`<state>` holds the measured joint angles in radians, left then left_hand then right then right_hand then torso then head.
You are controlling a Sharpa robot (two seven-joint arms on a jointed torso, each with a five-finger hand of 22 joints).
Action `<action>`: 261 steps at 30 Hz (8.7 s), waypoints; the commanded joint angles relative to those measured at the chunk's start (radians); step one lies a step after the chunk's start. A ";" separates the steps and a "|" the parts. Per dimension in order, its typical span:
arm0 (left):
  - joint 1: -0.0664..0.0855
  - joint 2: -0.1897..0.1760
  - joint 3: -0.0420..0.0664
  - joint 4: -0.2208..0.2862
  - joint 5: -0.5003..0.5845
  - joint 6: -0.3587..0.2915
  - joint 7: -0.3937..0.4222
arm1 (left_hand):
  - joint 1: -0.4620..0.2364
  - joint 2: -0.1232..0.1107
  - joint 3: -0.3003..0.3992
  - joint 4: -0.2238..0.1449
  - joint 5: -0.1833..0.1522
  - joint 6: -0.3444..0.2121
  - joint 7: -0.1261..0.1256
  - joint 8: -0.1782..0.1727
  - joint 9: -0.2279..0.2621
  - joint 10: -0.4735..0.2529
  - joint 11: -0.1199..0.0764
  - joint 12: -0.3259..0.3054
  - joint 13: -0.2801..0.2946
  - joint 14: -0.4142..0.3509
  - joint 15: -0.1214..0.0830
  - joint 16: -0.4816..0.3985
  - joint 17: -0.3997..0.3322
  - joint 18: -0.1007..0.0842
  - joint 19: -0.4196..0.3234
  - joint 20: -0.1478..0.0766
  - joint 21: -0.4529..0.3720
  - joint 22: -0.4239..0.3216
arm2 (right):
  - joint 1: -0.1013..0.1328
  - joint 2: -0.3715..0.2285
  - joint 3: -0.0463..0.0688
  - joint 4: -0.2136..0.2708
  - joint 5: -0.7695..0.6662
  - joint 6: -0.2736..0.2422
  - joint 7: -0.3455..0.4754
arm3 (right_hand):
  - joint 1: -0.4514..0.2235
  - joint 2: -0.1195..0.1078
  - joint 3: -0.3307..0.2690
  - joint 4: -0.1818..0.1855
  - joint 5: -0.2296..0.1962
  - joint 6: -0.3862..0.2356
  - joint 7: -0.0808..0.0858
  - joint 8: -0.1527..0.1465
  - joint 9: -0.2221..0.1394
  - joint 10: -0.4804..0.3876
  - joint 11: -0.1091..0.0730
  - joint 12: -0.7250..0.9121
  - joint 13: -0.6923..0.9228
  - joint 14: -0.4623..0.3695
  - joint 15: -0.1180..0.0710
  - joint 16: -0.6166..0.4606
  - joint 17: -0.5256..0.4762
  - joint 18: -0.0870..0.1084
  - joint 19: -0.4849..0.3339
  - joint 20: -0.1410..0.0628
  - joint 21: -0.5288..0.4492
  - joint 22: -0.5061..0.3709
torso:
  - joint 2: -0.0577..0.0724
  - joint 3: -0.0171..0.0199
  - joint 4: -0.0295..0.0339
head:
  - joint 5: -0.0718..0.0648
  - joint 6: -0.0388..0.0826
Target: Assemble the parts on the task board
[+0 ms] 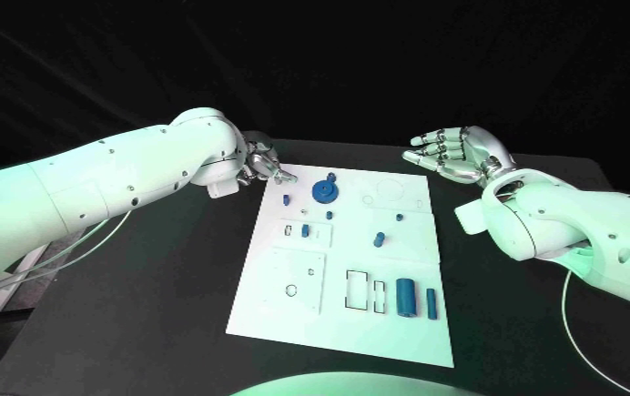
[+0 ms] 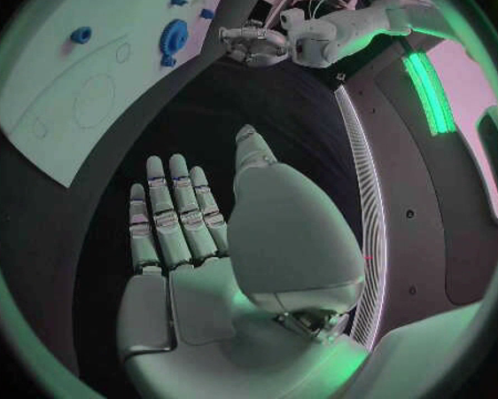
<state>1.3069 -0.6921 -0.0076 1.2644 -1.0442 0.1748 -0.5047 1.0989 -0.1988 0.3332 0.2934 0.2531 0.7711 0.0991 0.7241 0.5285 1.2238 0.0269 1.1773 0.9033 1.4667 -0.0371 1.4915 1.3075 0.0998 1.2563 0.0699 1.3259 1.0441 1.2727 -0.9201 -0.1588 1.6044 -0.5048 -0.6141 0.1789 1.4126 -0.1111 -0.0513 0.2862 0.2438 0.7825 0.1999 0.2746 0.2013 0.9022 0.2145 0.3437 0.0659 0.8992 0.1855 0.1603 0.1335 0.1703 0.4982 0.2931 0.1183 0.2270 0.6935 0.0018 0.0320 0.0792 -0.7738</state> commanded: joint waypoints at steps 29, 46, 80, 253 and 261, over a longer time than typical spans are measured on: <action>-0.001 0.097 -0.038 -0.134 -0.012 0.152 0.003 | -0.018 0.026 -0.016 0.000 -0.003 0.022 -0.004 0.010 -0.004 -0.010 -0.006 0.000 -0.009 0.051 -0.003 -0.007 0.070 0.011 -0.006 0.002 -0.006 -0.005 | -0.003 0.009 0.000 -0.002 0.022 0.038 0.047 | 0.002 0.018 0.010 0.000 -0.002 -0.002 0.070 0.005 -0.005 -0.004 -0.004 0.001 -0.002 0.011 -0.003 0.005 -0.005 0.002 0.062 -0.001 0.022 0.011 | -0.001 0.0020 -0.0010 | 0.011 -0.010; -0.002 0.097 -0.041 -0.130 -0.017 0.174 0.000 | 0.004 0.051 -0.014 -0.003 0.000 0.050 -0.016 0.028 0.000 -0.001 -0.016 0.011 -0.001 0.054 -0.011 -0.002 0.079 0.011 -0.003 -0.004 -0.003 0.001 | -0.003 0.010 0.000 -0.006 0.022 0.024 0.042 | 0.001 0.021 0.011 0.001 -0.001 -0.002 0.070 0.005 -0.006 -0.004 -0.004 0.000 -0.002 0.008 -0.002 0.003 -0.006 0.000 0.042 -0.001 0.015 0.002 | -0.001 0.0025 -0.0008 | 0.013 -0.009; -0.002 0.091 -0.041 -0.133 0.048 0.146 0.005 | 0.248 0.099 0.255 -0.087 -0.064 0.027 -0.030 0.072 0.044 0.009 -0.031 0.006 -0.021 0.056 -0.024 -0.002 0.080 0.008 -0.002 -0.019 -0.001 0.010 | -0.005 0.018 0.000 -0.022 0.013 0.011 0.041 | -0.010 0.032 0.013 0.004 -0.002 0.002 0.070 0.007 -0.008 -0.001 -0.004 0.001 -0.001 0.007 -0.001 0.002 -0.009 -0.003 0.023 -0.001 0.007 -0.008 | -0.001 0.0027 -0.0019 | 0.013 -0.010; -0.075 -0.085 -0.051 0.233 -0.084 0.067 -0.003 | -0.045 -0.017 0.418 -0.103 -0.068 0.089 -0.065 0.123 0.138 0.083 -0.061 0.048 0.027 0.062 -0.050 0.004 0.093 -0.004 0.045 -0.043 0.034 0.079 | -0.015 0.007 0.000 -0.019 0.005 0.010 0.057 | -0.033 0.035 0.004 0.004 -0.003 0.007 0.069 0.010 -0.014 0.004 -0.004 -0.001 -0.001 0.005 0.000 -0.003 -0.017 -0.003 0.011 -0.001 0.000 -0.021 | 0.000 0.0027 -0.0016 | 0.022 -0.037; -0.075 -0.084 -0.051 0.228 -0.085 0.064 -0.003 | -0.063 -0.016 0.381 -0.080 -0.068 0.094 -0.064 0.119 0.140 0.081 -0.061 0.048 0.027 0.061 -0.050 0.004 0.092 -0.004 0.046 -0.043 0.033 0.079 | -0.015 0.007 0.000 -0.020 0.006 0.010 0.058 | -0.035 0.035 0.004 0.004 -0.003 0.007 0.069 0.010 -0.015 0.005 -0.005 0.000 -0.001 0.005 0.000 -0.004 -0.017 -0.004 0.009 -0.001 0.000 -0.022 | -0.001 0.0025 -0.0017 | 0.022 -0.036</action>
<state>1.2336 -0.7794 -0.0583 1.4913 -1.1335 0.2210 -0.5136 1.0425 -0.2145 0.7192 0.2116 0.1893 0.8641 0.0314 0.8475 0.6666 1.3032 -0.0303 1.2197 0.9307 1.4670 -0.0804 1.4915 1.3074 0.1000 1.3027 0.0304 1.3581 1.1224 1.2580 -0.9137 -0.1594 1.5834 -0.4930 -0.6109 0.2227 1.3864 -0.0759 -0.0424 0.2898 0.2437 0.7825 0.1999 0.2785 0.1877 0.9022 0.2145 0.3436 0.0657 0.9058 0.1821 0.1624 0.1179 0.1704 0.5155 0.2933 0.1216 0.2071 0.6933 0.0041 0.0305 0.1012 -0.8106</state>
